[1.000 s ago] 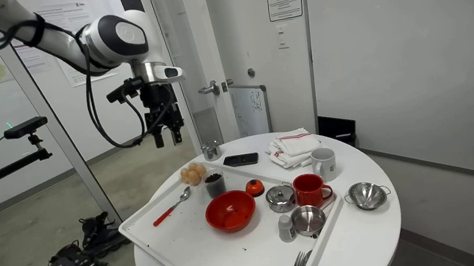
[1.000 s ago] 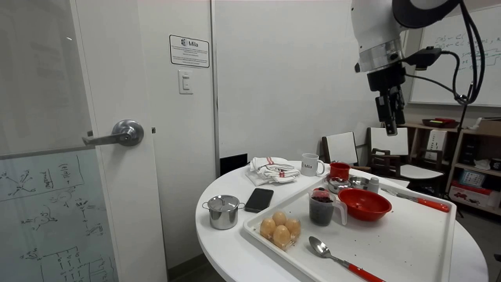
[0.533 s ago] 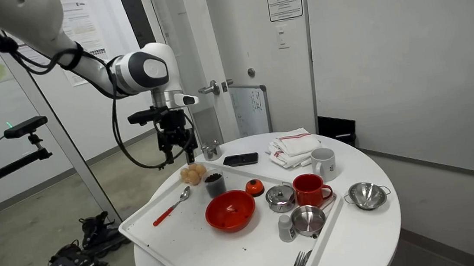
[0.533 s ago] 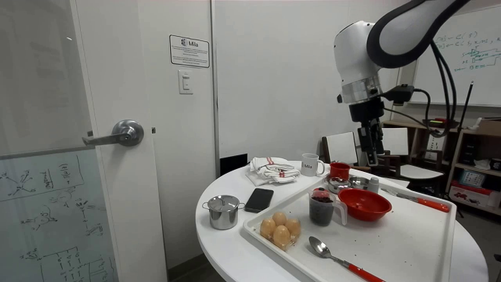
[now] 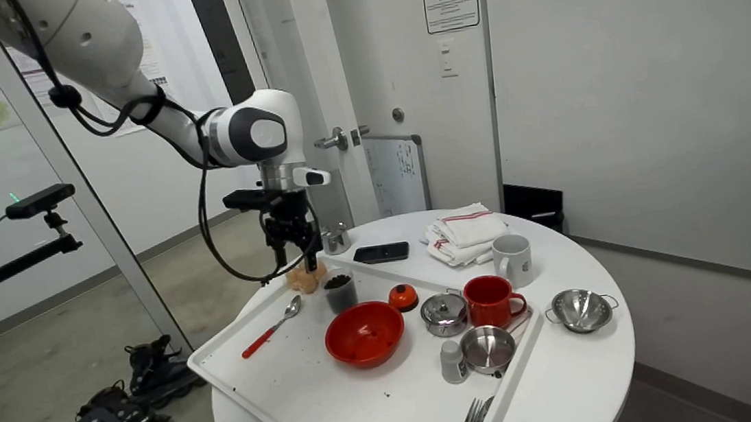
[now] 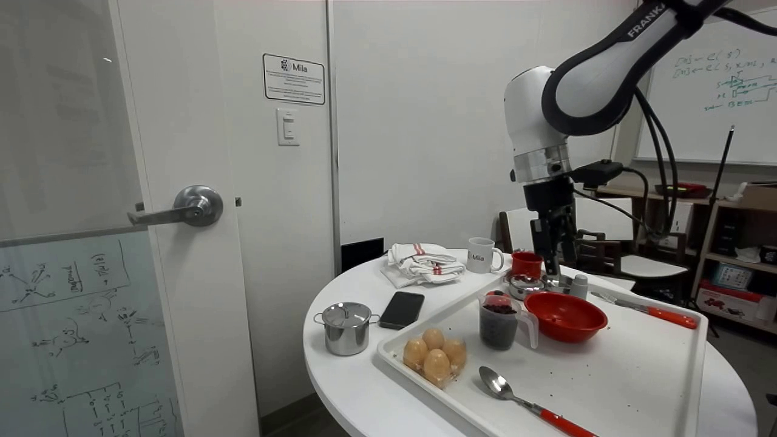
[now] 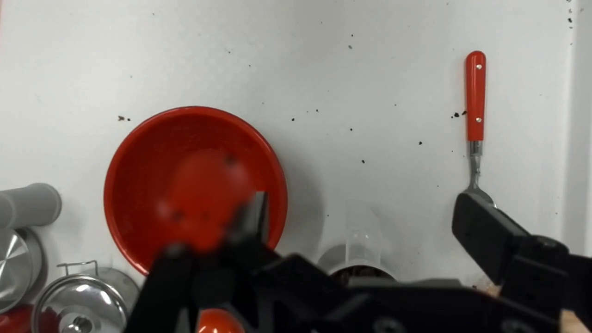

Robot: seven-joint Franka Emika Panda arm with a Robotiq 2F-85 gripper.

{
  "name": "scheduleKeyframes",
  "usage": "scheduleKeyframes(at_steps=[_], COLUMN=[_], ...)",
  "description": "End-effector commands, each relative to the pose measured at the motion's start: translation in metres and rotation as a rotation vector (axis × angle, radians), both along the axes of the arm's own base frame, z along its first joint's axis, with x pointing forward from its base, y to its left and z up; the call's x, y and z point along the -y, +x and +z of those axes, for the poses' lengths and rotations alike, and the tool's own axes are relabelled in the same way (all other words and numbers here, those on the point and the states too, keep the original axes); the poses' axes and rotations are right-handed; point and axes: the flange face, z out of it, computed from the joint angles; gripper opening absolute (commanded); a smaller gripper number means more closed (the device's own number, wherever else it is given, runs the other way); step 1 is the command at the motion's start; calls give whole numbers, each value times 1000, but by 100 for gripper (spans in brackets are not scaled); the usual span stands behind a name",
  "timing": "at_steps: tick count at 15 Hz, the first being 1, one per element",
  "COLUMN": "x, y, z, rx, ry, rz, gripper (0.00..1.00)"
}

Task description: Pour some beans from the jar into the bowl

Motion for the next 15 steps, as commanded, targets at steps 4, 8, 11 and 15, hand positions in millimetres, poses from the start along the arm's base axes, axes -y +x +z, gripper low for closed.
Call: scheduleKeyframes(at_steps=[4,8,11,15], x=[-5,-15,-20,-17], y=[25,30,31,29], z=[-36,-58,-72,-87], rx=[-33,-59,-76,-82], ry=[-1,-13,-19,-24], rz=[-58,-50,-44,-81], gripper=[100,100,100,100])
